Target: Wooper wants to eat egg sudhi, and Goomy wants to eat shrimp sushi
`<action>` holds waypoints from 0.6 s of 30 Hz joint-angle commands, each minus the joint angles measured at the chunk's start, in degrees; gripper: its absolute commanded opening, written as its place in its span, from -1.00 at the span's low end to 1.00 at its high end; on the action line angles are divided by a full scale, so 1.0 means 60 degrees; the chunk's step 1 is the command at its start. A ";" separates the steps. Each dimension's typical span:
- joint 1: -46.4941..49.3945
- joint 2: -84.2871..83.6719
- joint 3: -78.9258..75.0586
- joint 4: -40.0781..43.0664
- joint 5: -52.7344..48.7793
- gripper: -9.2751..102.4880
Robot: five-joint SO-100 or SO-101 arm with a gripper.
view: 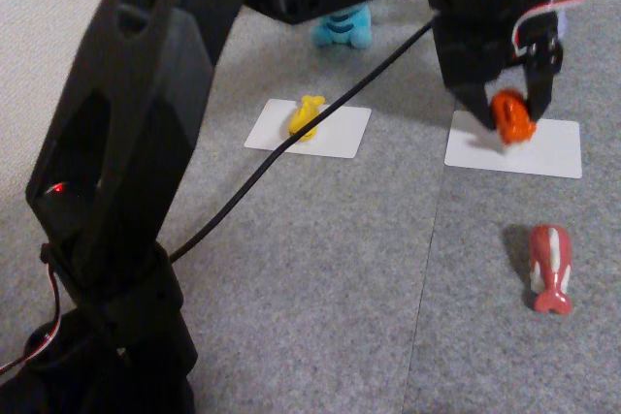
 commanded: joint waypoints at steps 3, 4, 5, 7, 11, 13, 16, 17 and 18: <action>0.0103 0.0103 -0.0513 -0.0044 0.0103 -0.77; 0.0103 0.0103 -0.0513 -0.0044 0.0117 -0.77; 0.0103 0.0103 -0.0513 -0.0044 0.0117 -0.77; 0.0117 0.0103 -0.0513 -0.0044 0.0117 -0.75; 0.0117 0.0103 -0.0513 -0.0029 0.0132 -0.54; 0.0117 0.0103 -0.0513 -0.0015 0.0132 -0.51; 0.0117 0.0103 -0.0513 -0.0015 0.0132 -0.50; 0.0117 0.0103 -0.0513 -0.0015 0.0132 -0.50; 0.0117 0.0103 -0.0513 0.0000 0.0132 -0.50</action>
